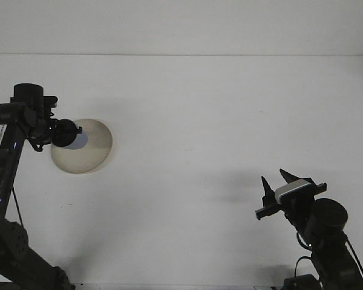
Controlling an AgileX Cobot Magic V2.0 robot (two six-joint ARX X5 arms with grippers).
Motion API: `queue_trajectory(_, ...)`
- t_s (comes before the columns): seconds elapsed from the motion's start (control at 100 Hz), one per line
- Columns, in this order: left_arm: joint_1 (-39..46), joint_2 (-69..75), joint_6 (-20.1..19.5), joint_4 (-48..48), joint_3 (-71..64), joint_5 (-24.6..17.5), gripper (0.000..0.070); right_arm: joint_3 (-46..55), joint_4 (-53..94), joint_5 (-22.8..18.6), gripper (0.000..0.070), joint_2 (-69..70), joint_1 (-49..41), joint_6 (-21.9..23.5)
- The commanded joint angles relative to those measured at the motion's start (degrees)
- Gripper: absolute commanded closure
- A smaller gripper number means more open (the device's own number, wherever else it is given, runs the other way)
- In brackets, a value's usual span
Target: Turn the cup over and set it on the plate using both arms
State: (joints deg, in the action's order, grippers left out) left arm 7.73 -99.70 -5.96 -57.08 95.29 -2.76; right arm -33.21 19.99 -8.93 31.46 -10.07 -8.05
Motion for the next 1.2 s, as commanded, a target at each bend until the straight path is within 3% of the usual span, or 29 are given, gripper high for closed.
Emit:
queue_trajectory(0.0, 0.48, -3.15, -0.94, 0.33, 0.74, -0.39, 0.0686, -0.39, -0.61, -0.04, 0.0343, 0.09, -0.15, 0.79)
queue_trajectory(0.3, 0.94, -10.12, -1.16, 3.26, 0.74, -0.26, 0.0665, -0.39, -0.61, -0.04, 0.0343, 0.09, -0.15, 0.79)
queue_trajectory(0.34, 0.94, -10.12, -1.33, 3.58, 0.76, -0.26, 0.0579, -0.39, -0.61, -0.04, 0.0343, 0.09, -0.15, 0.79)
queue_trajectory(0.42, 0.94, -9.51, -1.29, 4.24, 0.79, -0.24, 0.0307, -0.39, -0.63, -0.04, 0.0343, 0.11, -0.15, 0.76)
queue_trajectory(0.47, 0.96, -8.9, -1.25, 4.63, 0.94, -0.26, 0.0223, -0.39, -0.63, -0.04, 0.0343, 0.11, -0.15, 0.76)
queue_trajectory(0.79, 1.01, 6.58, -0.09, 6.67, 3.15, -0.46, 0.0237, -0.39, -0.46, 0.0, 0.0343, 0.11, -0.13, 0.79)
queue_trajectory(1.01, 0.85, 22.23, 1.99, 7.15, 3.13, -8.5, 0.0244, -0.39, -0.09, 0.04, 0.0343, 0.04, -0.13, 3.39)
queue_trajectory(1.06, 0.63, 25.4, 1.97, 6.05, 3.1, -10.23, 0.0272, -0.39, -0.26, 0.13, 0.0343, -0.02, -0.02, 3.87)
queue_trajectory(1.19, -0.96, 33.53, 0.35, 4.0, 0.61, -11.08, 0.0437, -0.39, -0.79, 1.7, 0.0343, -0.13, 0.33, 4.37)
